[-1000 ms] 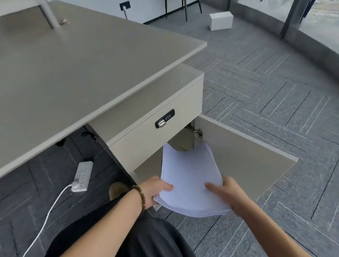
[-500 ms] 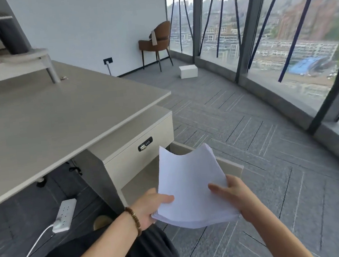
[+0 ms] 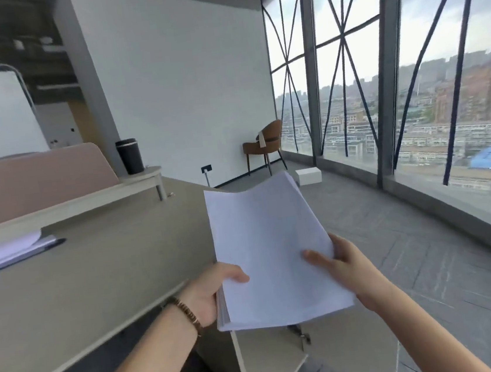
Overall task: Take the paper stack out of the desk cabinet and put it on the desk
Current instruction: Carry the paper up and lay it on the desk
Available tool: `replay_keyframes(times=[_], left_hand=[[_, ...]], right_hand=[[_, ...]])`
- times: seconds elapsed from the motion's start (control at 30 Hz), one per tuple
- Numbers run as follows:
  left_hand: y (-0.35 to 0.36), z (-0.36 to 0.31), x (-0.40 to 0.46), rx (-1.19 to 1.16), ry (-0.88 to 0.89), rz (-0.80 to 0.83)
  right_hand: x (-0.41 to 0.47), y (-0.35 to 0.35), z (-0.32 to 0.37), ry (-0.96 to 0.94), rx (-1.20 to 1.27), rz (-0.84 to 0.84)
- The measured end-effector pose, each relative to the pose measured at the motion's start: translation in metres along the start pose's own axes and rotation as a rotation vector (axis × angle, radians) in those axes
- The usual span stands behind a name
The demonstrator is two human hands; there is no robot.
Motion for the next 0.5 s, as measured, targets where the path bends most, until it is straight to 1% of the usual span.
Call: replay_keyframes(times=[0.07,0.13,0.2,0.27,0.37,0.5], left_hand=[[-0.02,-0.02,-0.015,-0.044,0.045,-0.098],[-0.041,-0.037,-0.028,-0.095,0.126,-0.173],[-0.064,-0.052,-0.039,-0.15,0.199,-0.227],[-0.089,-0.063,-0.049,-0.183,0.23,-0.266],[-0.128,-0.068,-0.056,-0.151,0.243,-0.346],[-0.177,-0.071,-0.062,-0.11,0.348,-0.462]], right_hand=[[0.013,0.025,0.022,-0.064,0.002,0.02],[0.027,0.052,0.041,-0.12,-0.009,0.036],[0.041,0.079,0.059,-0.178,-0.033,0.068],[0.053,0.105,0.074,-0.207,-0.037,0.114],[0.07,0.142,0.095,-0.215,0.008,0.181],[0.091,0.192,0.11,-0.22,0.065,0.248]])
Point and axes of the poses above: each hand's wrist, its own x-axis towards the middle knuckle, its own y-axis out of the palm, z = x × y, the point moved 2 cm from there along x, towards the middle knuckle, and after that the axes turned 5 degrees about -x, right-handed, at the moved point
